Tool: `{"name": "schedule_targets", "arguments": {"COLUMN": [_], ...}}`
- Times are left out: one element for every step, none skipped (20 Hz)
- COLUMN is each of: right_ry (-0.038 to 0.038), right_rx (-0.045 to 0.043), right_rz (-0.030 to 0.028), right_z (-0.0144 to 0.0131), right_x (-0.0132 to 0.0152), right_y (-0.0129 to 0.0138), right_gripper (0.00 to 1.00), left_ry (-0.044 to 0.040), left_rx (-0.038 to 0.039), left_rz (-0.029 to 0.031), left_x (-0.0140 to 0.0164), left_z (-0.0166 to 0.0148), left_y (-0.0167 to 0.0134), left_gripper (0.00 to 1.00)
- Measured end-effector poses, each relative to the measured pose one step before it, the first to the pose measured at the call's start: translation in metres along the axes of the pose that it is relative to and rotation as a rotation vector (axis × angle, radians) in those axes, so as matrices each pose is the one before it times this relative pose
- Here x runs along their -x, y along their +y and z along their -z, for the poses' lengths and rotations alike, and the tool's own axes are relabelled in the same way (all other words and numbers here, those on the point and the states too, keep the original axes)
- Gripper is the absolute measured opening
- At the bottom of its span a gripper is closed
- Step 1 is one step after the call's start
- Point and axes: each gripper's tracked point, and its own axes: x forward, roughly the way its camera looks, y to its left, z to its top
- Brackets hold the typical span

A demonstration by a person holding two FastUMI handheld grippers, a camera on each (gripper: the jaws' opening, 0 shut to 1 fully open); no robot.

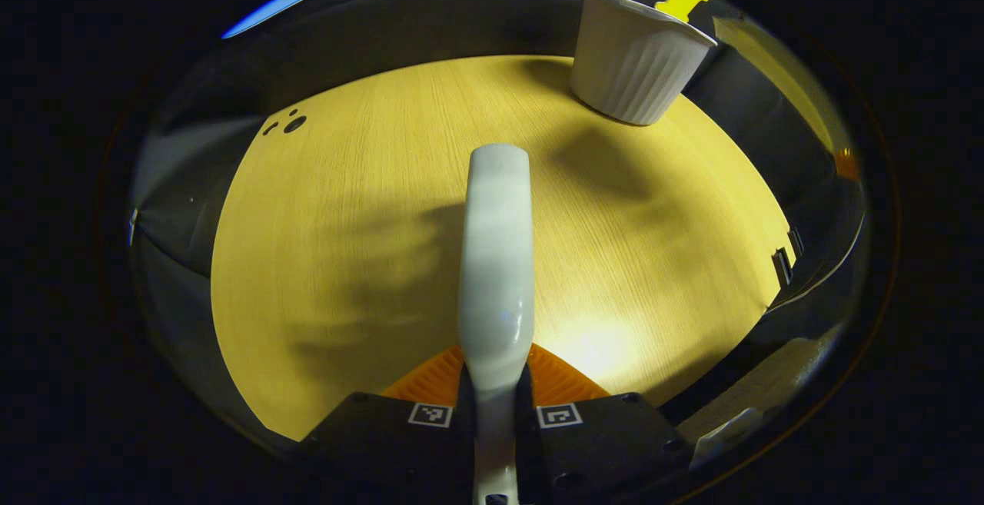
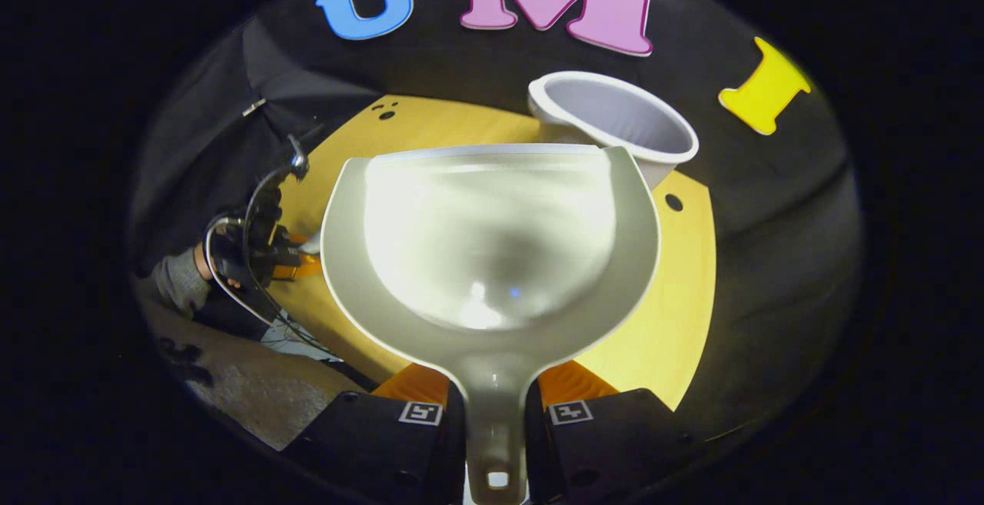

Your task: Pick up the small broom and dustpan from the desktop, sweep the trash into the dustpan with the broom, and then empty the trash into the garbage bin.

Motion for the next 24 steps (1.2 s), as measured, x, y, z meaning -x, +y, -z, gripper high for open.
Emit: {"name": "schedule_targets", "arguments": {"right_ry": [0.02767, 0.0245, 0.01641, 0.02166, 0.01, 0.00935, 0.01214, 0.00516, 0.00854, 0.0017, 0.00171, 0.00312, -0.00192, 0.00496, 0.00317, 0.00403, 0.00841, 0.00381, 0.00637, 0.00229, 0.00147, 0.00495, 0.00746, 0.01219], "right_rx": [0.00319, 0.00269, -0.00363, -0.00527, -0.00417, 0.00013, 0.00248, 0.00342, 0.00163, -0.00644, -0.00979, -0.01029, -0.01359, -0.01254, -0.01103, -0.0045, 0.00521, 0.00389, 0.00447, 0.00087, 0.00051, -0.00093, -0.00424, -0.00661], "right_rz": [0.00438, -0.00169, 0.00123, 0.00109, 0.00146, 0.00148, 0.00371, 0.00353, 0.00209, 0.00413, -0.00064, -0.00289, -0.00414, -0.00633, -0.00054, 0.00762, 0.01069, 0.01269, 0.00405, 0.00106, -0.00142, -0.00148, -0.00176, -0.00902], "right_z": [0.01337, 0.01081, 0.00985, 0.00995, 0.00741, 0.00652, 0.00614, 0.0043, 0.00433, 0.00165, 0.00099, 0.00094, -0.00017, 0.00056, 0.00023, 0.00087, 0.00152, 0.00014, 0.00103, 0.00041, 0.00016, 0.00151, 0.0018, 0.00493], "right_x": [-0.01268, -0.01241, -0.01178, -0.01213, -0.01259, -0.01262, -0.01155, -0.01029, -0.00963, -0.00809, -0.00754, -0.00655, -0.00715, -0.00664, -0.00558, -0.00349, -0.00379, -0.00317, -0.00044, -0.00105, -0.00044, -0.00157, -0.00247, -0.00349], "right_y": [0.00481, 0.00471, 0.00358, 0.00335, 0.00307, 0.00379, 0.0025, 0.00059, 0.00166, 0.00108, 0.00007, 0.00205, 0.00104, 0.00189, 0.00031, -0.00216, -0.00123, -0.0012, -0.00032, 0.00093, 0.00056, 0.00004, 0.00164, 0.00145], "right_gripper": [0.35, 0.35, 0.35, 0.35, 0.35, 0.35, 0.35, 0.35, 0.31, 0.35, 0.35, 0.31, 0.35, 0.35, 0.35, 0.35, 0.35, 0.35, 0.35, 0.35, 0.35, 0.35, 0.35, 0.35], "left_ry": [0.00245, 0.00151, 0.00278, 0.00224, 0.00072, 0.00127, -0.00037, -0.00225, -0.00056, 0.00174, 0.00267, 0.00179, 0.00027, 0.00105, 0.002, 0.00173, 0.00321, 0.00364, 0.0024, 0.00282, 0.00209, 0.00441, 0.00361, 0.0035], "left_rx": [0.00088, 0.00042, -0.00056, -0.00102, -0.00075, 0.00026, 0.00027, -0.00083, -0.00183, -0.00212, 0.00001, 0.00085, 0.00154, 0.00125, 0.00104, 0.00254, 0.00247, 0.00115, -0.00086, -0.00077, 0.00006, 0.00073, 0.00039, 0.00004], "left_rz": [-0.00315, -0.0013, -0.00075, -0.00299, -0.00288, -0.00295, -0.00191, -0.00188, -0.00333, -0.00375, -0.00344, -0.00197, -0.00119, -0.00026, -0.00049, -0.00088, 0.00071, -0.00074, -0.00264, -0.00353, -0.00154, 0.0003, -0.00061, -0.00185], "left_x": [-0.00111, -0.00106, -0.00144, -0.0018, -0.00084, -0.00073, -0.00146, -0.00062, -0.00041, -0.00129, -0.00095, -0.00061, -0.00051, -0.00057, -0.00174, -0.00137, -0.00147, -0.00157, -0.00162, -0.00082, -0.0018, -0.00152, 0.00009, -0.00133], "left_z": [0.00097, 0.00093, 0.00077, 0.00043, 0.00113, -0.00042, 0.00115, 0.0004, 0.00078, 0.00048, 0.00166, 0.00085, 0.0001, 0.00126, 0.00006, -0.00018, 0.00073, 0.0005, -0.00006, -0.00038, 0.00044, 0.00097, -0.00076, -0.00114], "left_y": [0.00124, 0.00068, 0.0001, 0.00055, 0.00036, 0.00059, -0.00058, 0.00024, -0.00019, 0.00089, 0.00075, 0.0012, 0.00073, 0.00013, 0.00116, 0.00002, -0.00011, 0.00042, 0.00026, 0.0, -0.00106, -0.00005, 0.00132, 0.00044], "left_gripper": [0.25, 0.26, 0.25, 0.25, 0.25, 0.25, 0.27, 0.25, 0.25, 0.25, 0.25, 0.25, 0.25, 0.25, 0.25, 0.25, 0.25, 0.25, 0.25, 0.25, 0.25, 0.25, 0.25, 0.25]}}
